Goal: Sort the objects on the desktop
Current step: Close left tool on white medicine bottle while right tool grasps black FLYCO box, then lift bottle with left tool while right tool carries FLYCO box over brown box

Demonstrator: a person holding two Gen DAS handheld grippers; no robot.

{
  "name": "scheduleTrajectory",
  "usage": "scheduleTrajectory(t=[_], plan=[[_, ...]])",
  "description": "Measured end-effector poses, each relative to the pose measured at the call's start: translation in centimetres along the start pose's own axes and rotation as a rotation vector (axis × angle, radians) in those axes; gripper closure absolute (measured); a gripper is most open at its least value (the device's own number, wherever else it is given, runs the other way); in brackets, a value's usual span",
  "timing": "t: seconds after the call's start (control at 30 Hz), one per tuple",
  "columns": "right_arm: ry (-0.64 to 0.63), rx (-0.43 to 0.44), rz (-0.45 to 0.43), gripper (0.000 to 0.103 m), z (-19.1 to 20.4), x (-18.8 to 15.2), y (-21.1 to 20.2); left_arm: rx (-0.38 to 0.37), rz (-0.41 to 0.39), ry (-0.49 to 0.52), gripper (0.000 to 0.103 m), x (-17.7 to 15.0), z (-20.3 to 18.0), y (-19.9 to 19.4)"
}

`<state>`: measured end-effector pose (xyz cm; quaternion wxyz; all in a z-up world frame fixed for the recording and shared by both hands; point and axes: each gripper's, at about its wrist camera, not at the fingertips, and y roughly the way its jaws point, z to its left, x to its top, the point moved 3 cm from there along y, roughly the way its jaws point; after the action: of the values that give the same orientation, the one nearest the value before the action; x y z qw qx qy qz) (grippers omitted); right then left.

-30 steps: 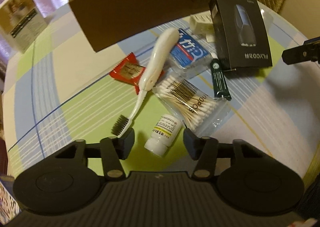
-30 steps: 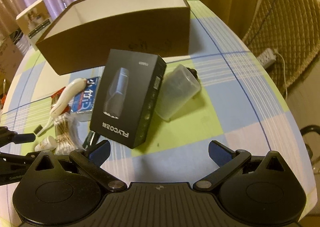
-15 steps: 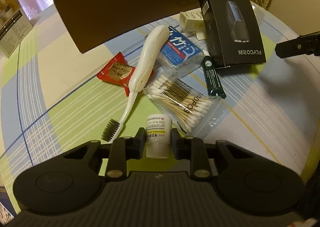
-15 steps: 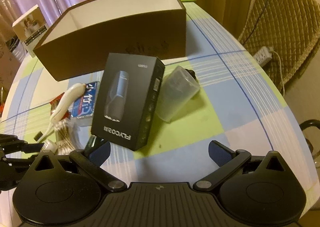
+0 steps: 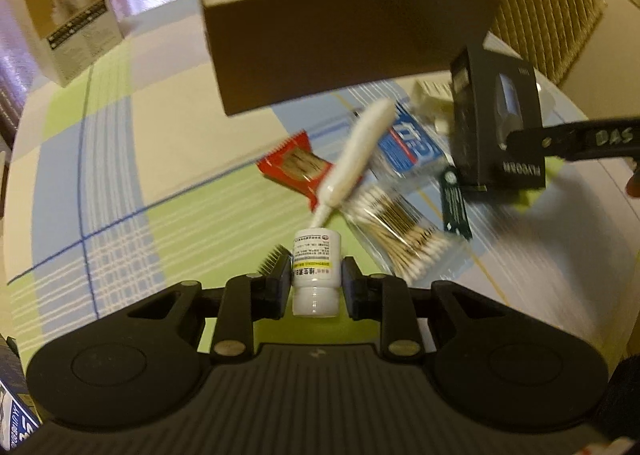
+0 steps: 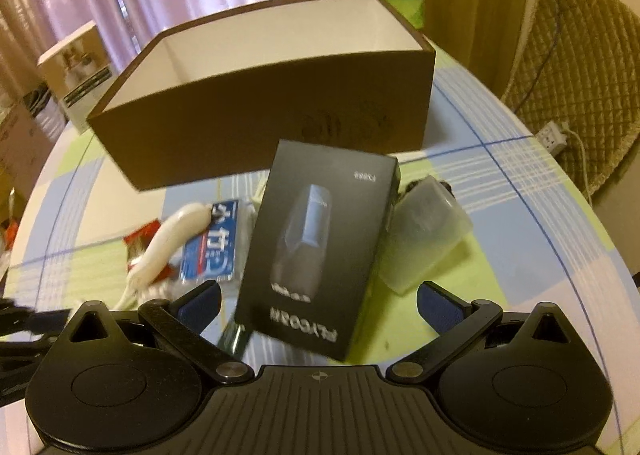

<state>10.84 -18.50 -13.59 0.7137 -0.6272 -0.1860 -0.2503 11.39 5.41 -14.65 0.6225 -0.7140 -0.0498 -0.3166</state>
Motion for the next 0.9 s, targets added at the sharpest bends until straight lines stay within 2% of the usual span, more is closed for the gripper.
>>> scheduleTrajectory(t=[0.3,0.53,0.6,0.63,0.9], plan=[[0.057,-0.115,-0.090,0.002,1.2,1.1,2.2,0.013,-0.025,-0.034,0.081,1.3,1.5,0.2],[0.039,-0.175,-0.105,0.002,1.9,1.5,3.1,0.014,-0.021,-0.039,0.081,2.0,2.1,1.1],[0.020,-0.176,-0.102,0.011,2.0,1.4,3.4,0.019,-0.019,-0.042,0.081,2.1,2.2,1.4],[0.012,-0.177,-0.095,0.021,2.0,1.3,3.6,0.020,-0.018,-0.044,0.081,2.2,2.3,1.5],[0.002,-0.135,-0.074,0.025,1.7,1.1,3.7,0.019,-0.029,-0.055,0.081,2.9,2.0,1.7]])
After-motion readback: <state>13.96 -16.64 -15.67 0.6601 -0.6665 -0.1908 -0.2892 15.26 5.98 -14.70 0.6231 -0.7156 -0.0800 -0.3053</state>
